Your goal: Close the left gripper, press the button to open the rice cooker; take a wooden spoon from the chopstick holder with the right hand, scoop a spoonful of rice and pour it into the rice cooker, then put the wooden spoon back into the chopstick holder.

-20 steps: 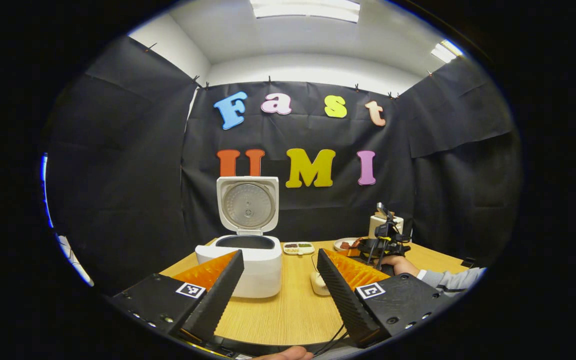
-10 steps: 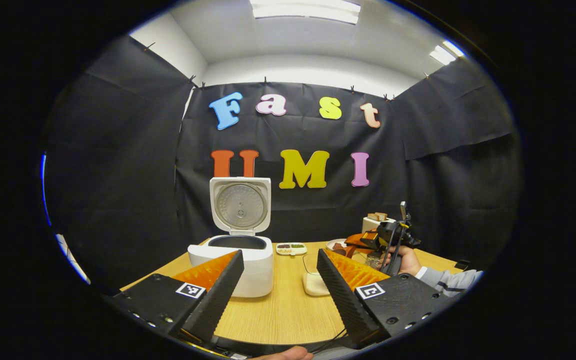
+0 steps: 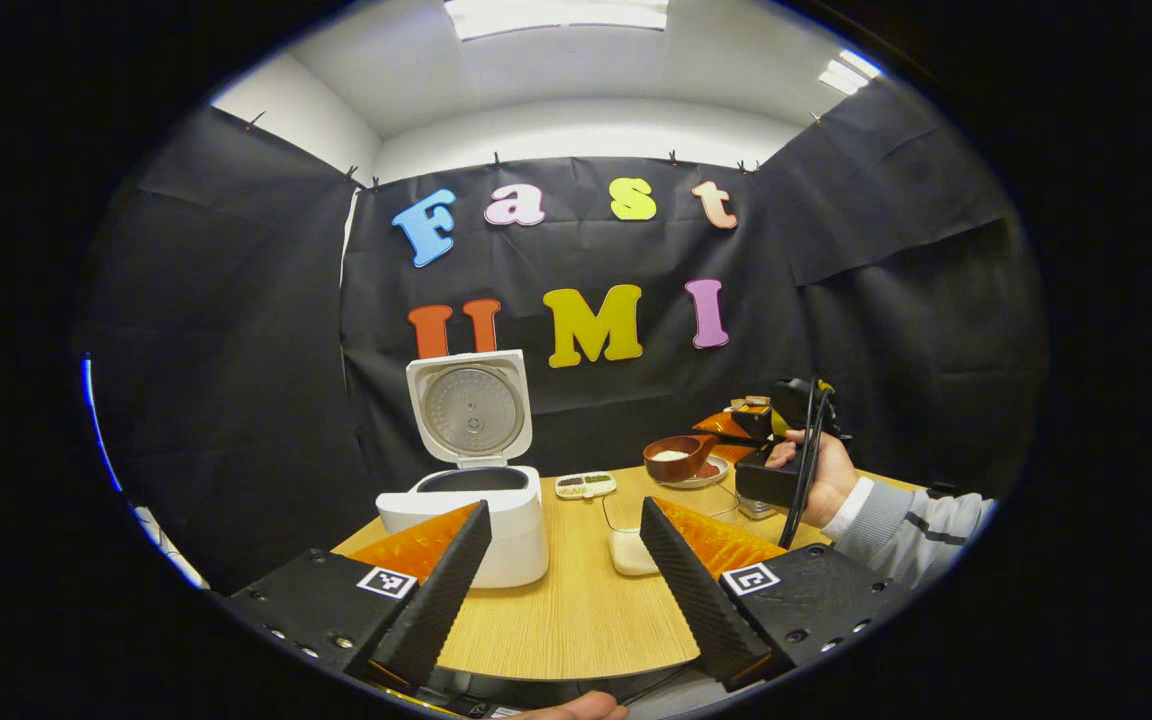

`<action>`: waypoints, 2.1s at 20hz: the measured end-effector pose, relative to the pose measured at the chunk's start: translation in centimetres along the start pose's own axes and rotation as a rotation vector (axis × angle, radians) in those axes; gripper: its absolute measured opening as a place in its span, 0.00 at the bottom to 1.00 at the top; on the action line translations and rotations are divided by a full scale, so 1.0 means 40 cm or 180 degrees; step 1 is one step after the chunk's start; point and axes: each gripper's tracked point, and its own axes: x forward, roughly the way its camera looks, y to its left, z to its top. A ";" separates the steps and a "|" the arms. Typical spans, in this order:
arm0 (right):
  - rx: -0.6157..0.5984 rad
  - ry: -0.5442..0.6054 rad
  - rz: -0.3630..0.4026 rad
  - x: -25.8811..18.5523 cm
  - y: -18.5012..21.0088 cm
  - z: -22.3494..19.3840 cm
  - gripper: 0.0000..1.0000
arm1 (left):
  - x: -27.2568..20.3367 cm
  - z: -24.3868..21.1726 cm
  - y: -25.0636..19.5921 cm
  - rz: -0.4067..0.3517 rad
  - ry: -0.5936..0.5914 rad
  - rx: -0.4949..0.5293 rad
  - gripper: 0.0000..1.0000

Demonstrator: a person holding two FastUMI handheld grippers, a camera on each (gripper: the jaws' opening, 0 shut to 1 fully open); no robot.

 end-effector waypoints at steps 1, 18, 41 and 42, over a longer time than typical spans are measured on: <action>-0.0014 0.0035 -0.0005 0.006 0.015 -0.011 0.17 | -0.004 -0.005 0.000 -0.0009 0.0022 -0.0010 0.95; -0.1307 0.0279 -0.0210 0.321 0.215 -0.299 0.17 | -0.026 -0.026 0.192 0.0364 0.0016 -0.0123 0.95; -0.4815 0.0302 -0.0291 0.632 0.239 -0.632 0.18 | 0.006 -0.137 0.350 0.0632 0.0235 -0.0555 0.94; -0.5032 0.0289 -0.0248 0.626 0.246 -0.644 0.18 | 0.004 -0.135 0.350 0.0637 0.0219 -0.0534 0.94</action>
